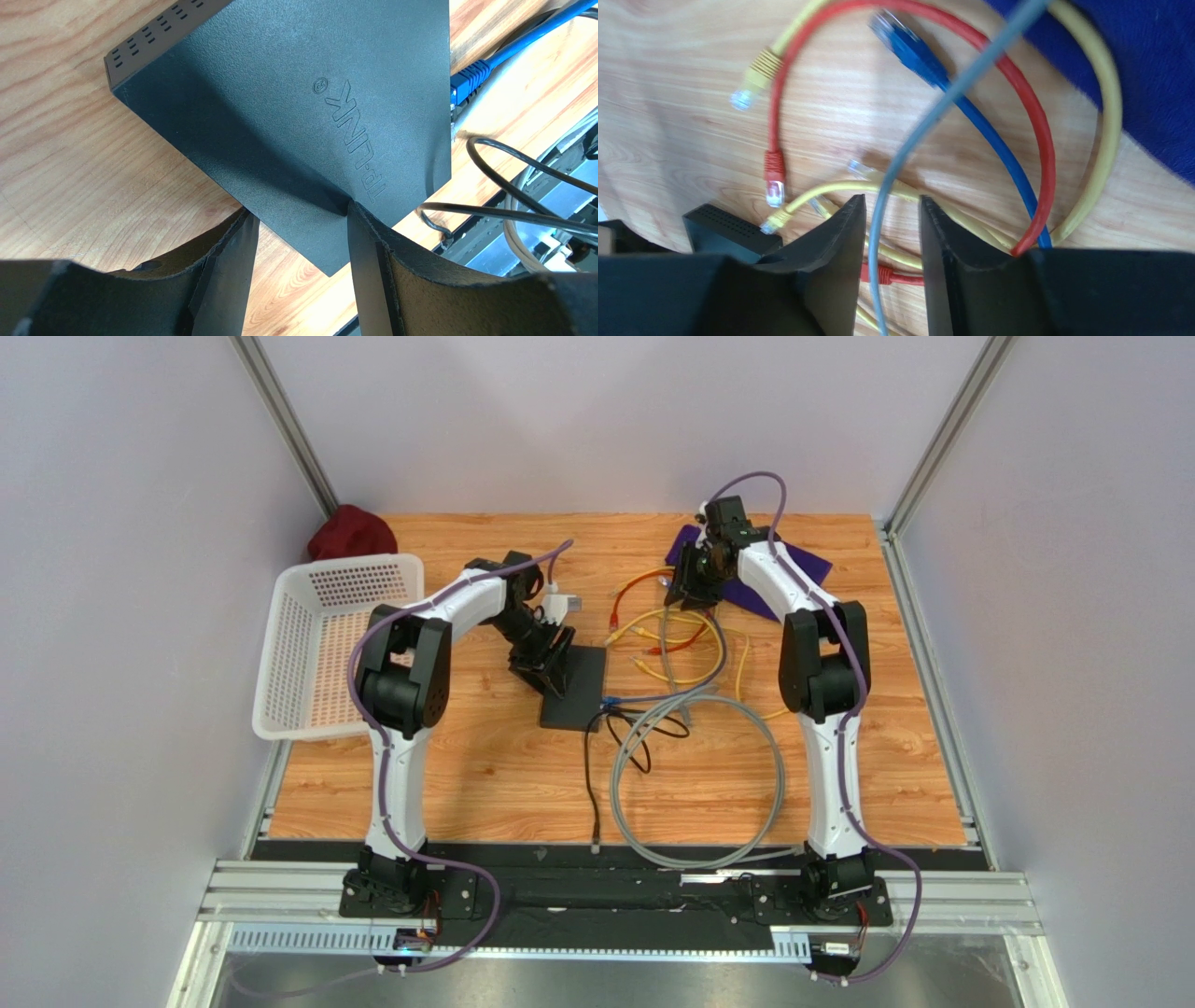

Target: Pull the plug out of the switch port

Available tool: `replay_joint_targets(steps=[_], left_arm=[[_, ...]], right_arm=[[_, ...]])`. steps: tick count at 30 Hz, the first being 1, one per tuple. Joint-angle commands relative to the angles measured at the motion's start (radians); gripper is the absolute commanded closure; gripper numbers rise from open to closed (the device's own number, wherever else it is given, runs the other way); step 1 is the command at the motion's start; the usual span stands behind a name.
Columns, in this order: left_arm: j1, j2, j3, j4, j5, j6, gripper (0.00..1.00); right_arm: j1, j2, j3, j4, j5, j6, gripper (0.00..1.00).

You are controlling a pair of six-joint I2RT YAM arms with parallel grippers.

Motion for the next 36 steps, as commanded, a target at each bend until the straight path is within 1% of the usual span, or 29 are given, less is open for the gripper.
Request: replay_joint_targets(steps=[1,4,6,10,12,13,14,16,17,18,20,21,22,23,25,30,32,33,36], left_arm=[[-0.025,0.018,-0.035,0.013,-0.049,0.050,0.41],[-0.025,0.021,-0.035,0.015,-0.046,0.047,0.41],[-0.025,0.024,-0.033,0.012,-0.043,0.047,0.41],[-0.025,0.024,-0.027,0.012,-0.043,0.044,0.41],[-0.025,0.021,-0.026,0.013,-0.045,0.044,0.41],[-0.025,0.018,-0.029,0.013,-0.045,0.046,0.41],[-0.025,0.015,-0.030,0.015,-0.048,0.046,0.41],[-0.026,0.009,-0.036,0.016,-0.048,0.047,0.40],[-0.025,0.009,-0.038,0.018,-0.046,0.047,0.40],[-0.026,0.007,-0.039,0.018,-0.046,0.047,0.40],[-0.026,0.004,-0.041,0.019,-0.043,0.044,0.40],[-0.025,0.004,-0.039,0.019,-0.045,0.044,0.40],[-0.025,0.004,-0.038,0.018,-0.045,0.044,0.40],[-0.026,0.004,-0.035,0.018,-0.049,0.043,0.40],[-0.025,0.003,-0.030,0.015,-0.049,0.043,0.40],[-0.025,0.001,-0.024,0.015,-0.048,0.044,0.40],[-0.025,-0.004,-0.024,0.010,-0.053,0.049,0.40],[-0.025,-0.007,-0.025,0.010,-0.054,0.049,0.40],[-0.025,-0.010,-0.024,0.004,-0.051,0.059,0.40]], right_arm=[[0.006,-0.086,-0.050,0.033,-0.036,-0.124,0.44],[0.023,-0.146,-0.058,0.032,-0.029,-0.204,0.36],[0.035,-0.177,-0.058,0.016,-0.062,-0.242,0.36],[0.050,-0.215,-0.087,0.003,-0.071,-0.267,0.35],[0.057,-0.246,-0.135,0.025,-0.117,-0.305,0.35],[0.061,-0.277,-0.159,0.042,-0.133,-0.321,0.33],[0.066,-0.291,-0.217,0.059,-0.171,-0.360,0.32],[0.078,-0.306,-0.259,0.090,-0.289,-0.431,0.34],[0.080,-0.298,-0.271,0.084,-0.431,-0.462,0.35],[0.084,-0.283,-0.268,0.044,-0.491,-0.488,0.36],[0.093,-0.191,-0.214,-0.040,-0.585,-0.500,0.37],[0.103,-0.155,-0.152,-0.124,-0.604,-0.499,0.38],[0.104,-0.116,-0.152,-0.134,-0.627,-0.505,0.38],[0.107,-0.114,-0.164,-0.126,-0.647,-0.511,0.37],[0.121,-0.099,-0.186,-0.108,-0.657,-0.542,0.34],[0.150,-0.033,-0.123,-0.162,-0.667,-0.575,0.34],[0.158,0.008,-0.078,-0.203,-0.664,-0.611,0.34],[0.167,0.025,-0.060,-0.252,-0.664,-0.627,0.35],[0.178,0.064,-0.045,-0.313,-0.664,-0.681,0.37]])
